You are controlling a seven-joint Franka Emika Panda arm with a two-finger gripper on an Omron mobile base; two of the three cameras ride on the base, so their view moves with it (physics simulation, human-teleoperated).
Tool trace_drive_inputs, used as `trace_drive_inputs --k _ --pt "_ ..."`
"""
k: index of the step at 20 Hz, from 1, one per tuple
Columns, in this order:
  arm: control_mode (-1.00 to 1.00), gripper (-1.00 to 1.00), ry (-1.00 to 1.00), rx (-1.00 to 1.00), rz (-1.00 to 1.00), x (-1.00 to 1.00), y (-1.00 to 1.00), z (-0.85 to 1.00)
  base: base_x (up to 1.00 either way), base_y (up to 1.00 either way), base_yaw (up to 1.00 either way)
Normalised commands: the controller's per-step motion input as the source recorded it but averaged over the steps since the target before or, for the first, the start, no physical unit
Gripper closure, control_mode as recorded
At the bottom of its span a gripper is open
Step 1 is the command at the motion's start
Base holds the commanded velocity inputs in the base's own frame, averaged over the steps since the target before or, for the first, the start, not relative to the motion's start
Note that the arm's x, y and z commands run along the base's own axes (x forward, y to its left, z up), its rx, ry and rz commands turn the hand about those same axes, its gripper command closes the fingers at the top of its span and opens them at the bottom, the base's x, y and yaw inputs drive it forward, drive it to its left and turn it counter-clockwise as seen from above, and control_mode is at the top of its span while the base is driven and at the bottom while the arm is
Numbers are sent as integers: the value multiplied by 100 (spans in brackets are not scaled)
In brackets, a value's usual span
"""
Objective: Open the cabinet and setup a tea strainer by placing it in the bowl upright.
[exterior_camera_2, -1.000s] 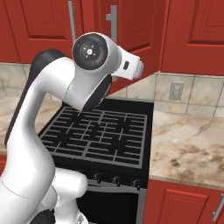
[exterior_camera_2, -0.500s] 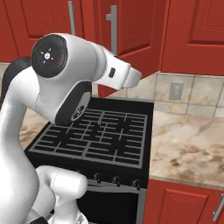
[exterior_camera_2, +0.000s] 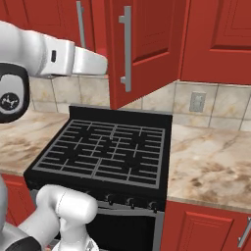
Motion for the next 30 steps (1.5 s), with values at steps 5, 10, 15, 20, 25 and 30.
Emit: trace_drive_inputs --k 5,10,15,20,25,30 --pt "-100 -100 48 -36 0 32 41 -3 0 0 0" --pt "-100 -100 30 -27 0 52 35 0 0 0 0" --pt "-100 -100 36 -13 0 64 3 -2 0 0 0" --pt "-100 -100 23 -5 0 81 -25 -34 0 0 0" --pt "-100 -100 15 0 0 56 -97 -49 0 0 0" --pt "-100 -100 23 -1 0 39 -68 -30 0 0 0"
